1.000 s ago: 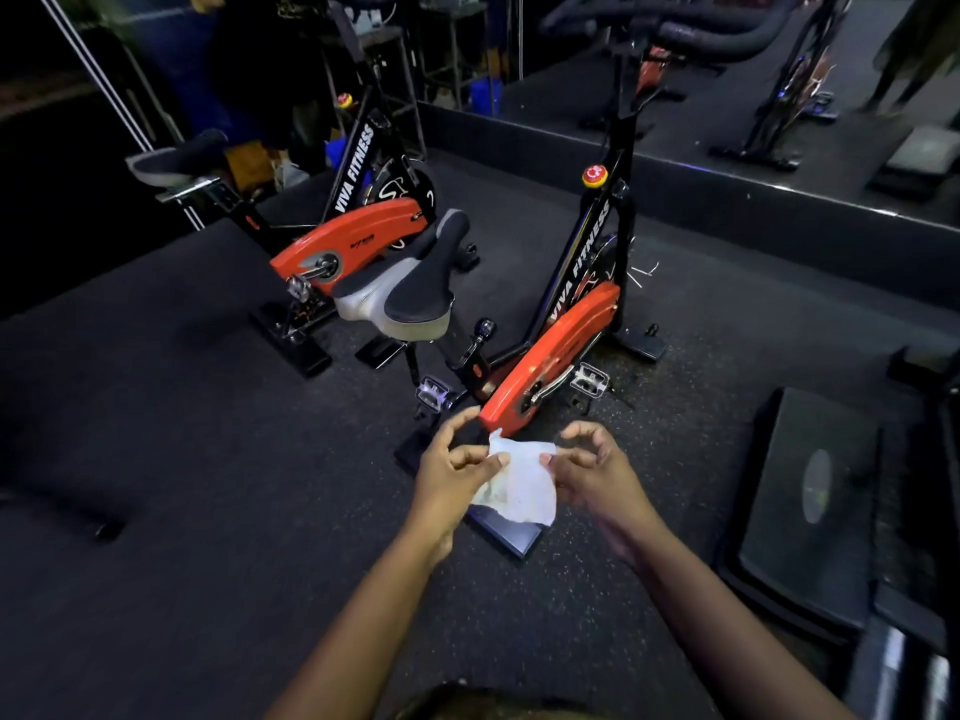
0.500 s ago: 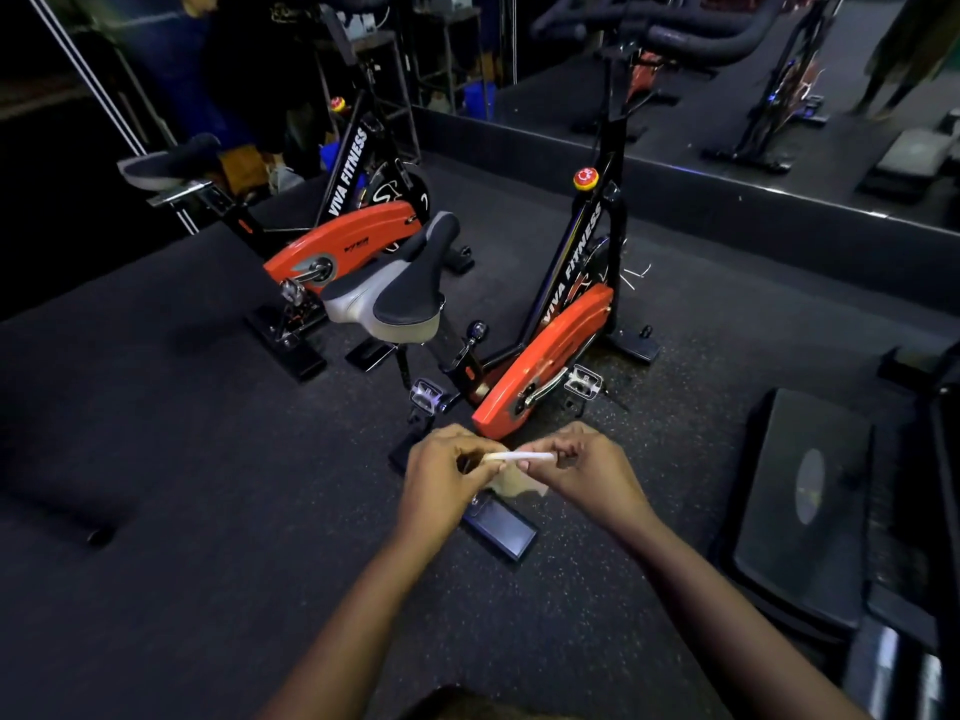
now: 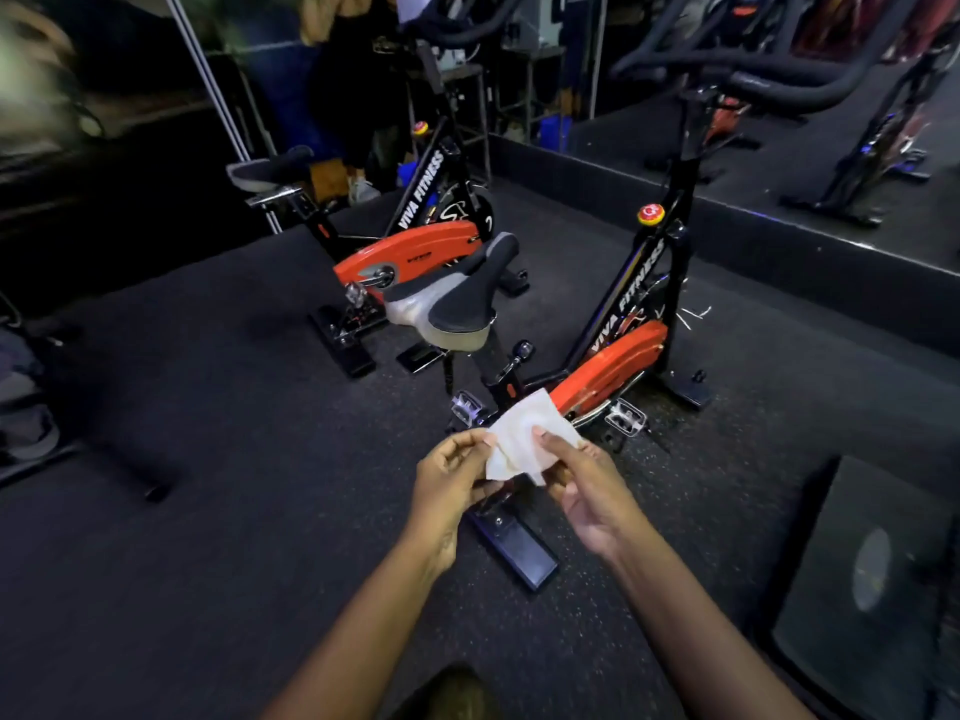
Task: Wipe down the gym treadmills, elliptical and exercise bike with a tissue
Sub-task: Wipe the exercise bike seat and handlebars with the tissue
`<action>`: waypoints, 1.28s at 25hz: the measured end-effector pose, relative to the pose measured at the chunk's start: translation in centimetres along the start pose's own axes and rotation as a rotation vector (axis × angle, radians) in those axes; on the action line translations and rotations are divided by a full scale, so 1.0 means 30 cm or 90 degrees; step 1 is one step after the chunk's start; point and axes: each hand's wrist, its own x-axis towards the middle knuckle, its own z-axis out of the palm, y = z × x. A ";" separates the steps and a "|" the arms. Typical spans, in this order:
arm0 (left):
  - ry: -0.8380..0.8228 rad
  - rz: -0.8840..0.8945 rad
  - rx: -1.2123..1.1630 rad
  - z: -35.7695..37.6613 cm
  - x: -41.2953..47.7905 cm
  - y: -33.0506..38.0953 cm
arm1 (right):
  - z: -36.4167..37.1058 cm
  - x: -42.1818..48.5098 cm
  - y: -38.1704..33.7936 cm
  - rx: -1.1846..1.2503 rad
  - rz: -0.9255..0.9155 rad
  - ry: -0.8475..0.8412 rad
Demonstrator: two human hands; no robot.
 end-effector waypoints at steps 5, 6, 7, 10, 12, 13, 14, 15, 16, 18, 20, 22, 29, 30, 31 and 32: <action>0.058 0.012 0.042 -0.083 0.116 0.090 | 0.088 0.164 -0.049 -0.065 -0.045 -0.008; 0.064 0.018 0.053 -0.096 0.150 0.110 | 0.110 0.204 -0.056 -0.088 -0.056 -0.017; 0.071 0.023 0.063 -0.106 0.186 0.131 | 0.134 0.241 -0.065 -0.103 -0.064 -0.024; 0.063 0.036 0.077 -0.120 0.284 0.189 | 0.203 0.339 -0.095 -0.139 -0.067 -0.047; 0.010 0.025 0.093 -0.104 0.333 0.217 | 0.230 0.371 -0.119 -0.183 -0.054 -0.086; -0.019 0.011 0.096 -0.095 0.356 0.228 | 0.239 0.384 -0.126 -0.200 -0.044 -0.109; -0.043 -0.005 0.097 -0.087 0.375 0.233 | 0.240 0.392 -0.129 -0.210 -0.031 -0.132; -0.060 -0.016 0.094 -0.083 0.394 0.235 | 0.239 0.395 -0.130 -0.217 -0.018 -0.152; -0.075 -0.023 0.094 -0.083 0.410 0.236 | 0.236 0.393 -0.131 -0.225 -0.005 -0.164; -0.107 -0.032 0.093 -0.094 0.429 0.239 | 0.215 0.402 -0.122 -0.248 0.003 -0.165; -0.136 -0.047 0.089 -0.113 0.442 0.245 | 0.199 0.411 -0.117 -0.262 0.002 -0.154; -0.154 -0.085 0.072 -0.127 0.452 0.253 | 0.191 0.420 -0.114 -0.273 -0.009 -0.145; -0.170 -0.168 0.081 -0.151 0.474 0.257 | 0.195 0.411 -0.122 -0.469 -0.084 -0.207; -0.166 -0.157 0.091 -0.157 0.478 0.251 | 0.196 0.409 -0.129 -0.448 -0.059 -0.225; -0.162 -0.146 0.095 -0.164 0.483 0.247 | 0.194 0.410 -0.133 -0.397 -0.027 -0.237; -0.159 -0.134 0.094 -0.169 0.490 0.247 | 0.202 0.407 -0.140 -0.341 0.003 -0.242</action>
